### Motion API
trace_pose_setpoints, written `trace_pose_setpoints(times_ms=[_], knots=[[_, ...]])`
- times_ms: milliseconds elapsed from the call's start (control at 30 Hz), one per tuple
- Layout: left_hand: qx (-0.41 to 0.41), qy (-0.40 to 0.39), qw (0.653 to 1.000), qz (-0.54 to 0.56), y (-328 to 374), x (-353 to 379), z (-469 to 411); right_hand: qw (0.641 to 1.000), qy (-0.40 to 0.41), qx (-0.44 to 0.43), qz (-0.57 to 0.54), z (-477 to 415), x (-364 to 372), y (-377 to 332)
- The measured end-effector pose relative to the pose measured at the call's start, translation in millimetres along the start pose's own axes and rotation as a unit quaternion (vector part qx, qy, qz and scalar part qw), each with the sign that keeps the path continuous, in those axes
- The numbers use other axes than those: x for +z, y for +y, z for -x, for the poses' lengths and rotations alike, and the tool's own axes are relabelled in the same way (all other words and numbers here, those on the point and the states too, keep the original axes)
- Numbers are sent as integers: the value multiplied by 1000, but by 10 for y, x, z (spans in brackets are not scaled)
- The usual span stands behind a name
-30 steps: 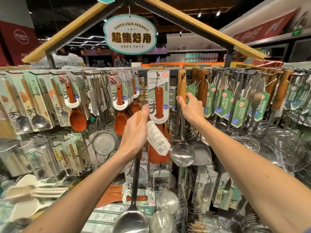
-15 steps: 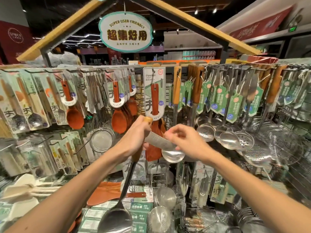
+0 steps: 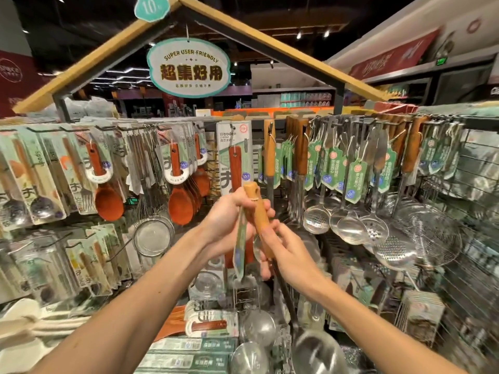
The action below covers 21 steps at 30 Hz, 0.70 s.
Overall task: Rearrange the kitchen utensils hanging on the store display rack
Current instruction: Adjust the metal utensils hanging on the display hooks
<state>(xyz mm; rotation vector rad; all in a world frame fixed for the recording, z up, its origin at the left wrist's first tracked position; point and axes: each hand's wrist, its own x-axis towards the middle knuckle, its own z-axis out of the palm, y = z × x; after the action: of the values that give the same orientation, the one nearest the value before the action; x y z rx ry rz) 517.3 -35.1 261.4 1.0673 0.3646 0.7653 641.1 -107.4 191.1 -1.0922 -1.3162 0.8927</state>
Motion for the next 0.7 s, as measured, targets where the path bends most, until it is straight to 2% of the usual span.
trace_pose_setpoints(times_ms=[33, 67, 100, 167, 200, 300, 333, 433, 533, 700], knots=[[1, 13, 1000, -7, 27, -11, -9, 1000, 11, 2, -3, 20, -13, 34], [24, 36, 996, -74, 39, -32, -22, 1000, 26, 7, -5, 34, -27, 63], [67, 72, 975, -198, 34, -70, -44, 999, 42, 12, -5, 43, -44, 86], [161, 117, 892, -406, 10, -106, -58, 998, 67, -2, 14, 47, -79, 88], [195, 114, 865, -448, -5, -98, -57, 996, 77, -18, 35, 37, -91, 73], [259, 119, 827, -484, -30, 27, -46, 991, 96, -46, 84, -16, -85, -21], [265, 123, 824, -486, -29, 77, -62, 991, 95, -47, 81, -41, -77, -64], [256, 118, 848, -449, 10, 236, -124, 994, 84, -40, 61, -119, -69, -191], [275, 137, 829, -467, 78, 294, -216, 989, 111, -65, 70, -181, -70, -275], [292, 134, 804, -500, 152, 374, -292, 954, 186, -105, 212, -287, -168, -331]])
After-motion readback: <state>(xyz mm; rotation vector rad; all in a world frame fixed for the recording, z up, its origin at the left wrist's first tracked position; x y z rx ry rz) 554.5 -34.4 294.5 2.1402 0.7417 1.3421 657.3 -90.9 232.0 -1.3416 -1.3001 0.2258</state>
